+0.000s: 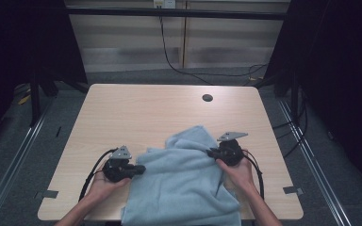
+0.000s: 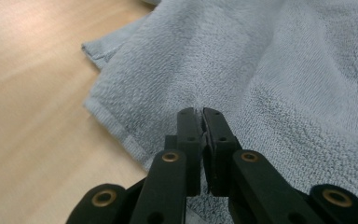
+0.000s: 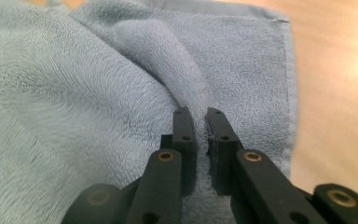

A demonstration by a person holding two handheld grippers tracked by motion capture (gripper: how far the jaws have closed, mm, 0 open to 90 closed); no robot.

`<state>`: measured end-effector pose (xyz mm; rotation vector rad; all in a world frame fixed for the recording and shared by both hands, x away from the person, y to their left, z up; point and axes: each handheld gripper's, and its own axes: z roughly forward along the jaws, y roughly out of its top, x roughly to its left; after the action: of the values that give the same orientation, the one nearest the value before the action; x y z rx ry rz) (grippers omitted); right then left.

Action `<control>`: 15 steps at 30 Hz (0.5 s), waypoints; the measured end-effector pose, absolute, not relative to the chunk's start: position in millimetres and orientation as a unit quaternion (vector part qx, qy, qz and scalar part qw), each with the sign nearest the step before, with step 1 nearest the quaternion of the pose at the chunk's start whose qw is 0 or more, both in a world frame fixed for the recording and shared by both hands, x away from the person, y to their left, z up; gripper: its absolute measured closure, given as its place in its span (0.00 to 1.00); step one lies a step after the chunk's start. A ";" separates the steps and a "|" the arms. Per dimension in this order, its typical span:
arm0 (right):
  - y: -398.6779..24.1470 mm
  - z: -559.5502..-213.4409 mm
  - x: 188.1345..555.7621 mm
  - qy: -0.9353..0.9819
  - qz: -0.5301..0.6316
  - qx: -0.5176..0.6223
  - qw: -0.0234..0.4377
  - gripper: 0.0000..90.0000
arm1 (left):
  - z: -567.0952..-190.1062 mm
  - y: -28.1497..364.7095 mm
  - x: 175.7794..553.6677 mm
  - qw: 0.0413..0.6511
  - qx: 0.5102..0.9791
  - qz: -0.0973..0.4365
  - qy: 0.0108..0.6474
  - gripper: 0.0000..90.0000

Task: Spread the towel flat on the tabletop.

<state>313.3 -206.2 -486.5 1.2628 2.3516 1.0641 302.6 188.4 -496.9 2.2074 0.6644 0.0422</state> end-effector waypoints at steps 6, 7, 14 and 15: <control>-208.6 -495.2 258.2 0.825 0.358 0.427 0.094 0.89 | -484.0 198.8 281.8 0.435 0.867 -0.014 0.241 0.88; -210.4 -493.5 251.4 0.825 0.362 0.425 0.093 0.83 | -481.0 200.4 283.7 0.444 0.861 -0.017 0.246 0.84; -225.5 -473.9 265.9 0.797 0.403 0.435 0.117 0.67 | -475.4 193.3 334.1 0.461 0.835 -0.002 0.299 0.79; -227.1 -474.1 273.7 0.794 0.405 0.436 0.124 0.65 | -478.4 190.1 340.0 0.460 0.833 0.005 0.306 0.78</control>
<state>273.7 -227.1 -474.1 1.2716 2.3134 1.1813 340.0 190.1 -478.4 2.0503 0.7541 0.0135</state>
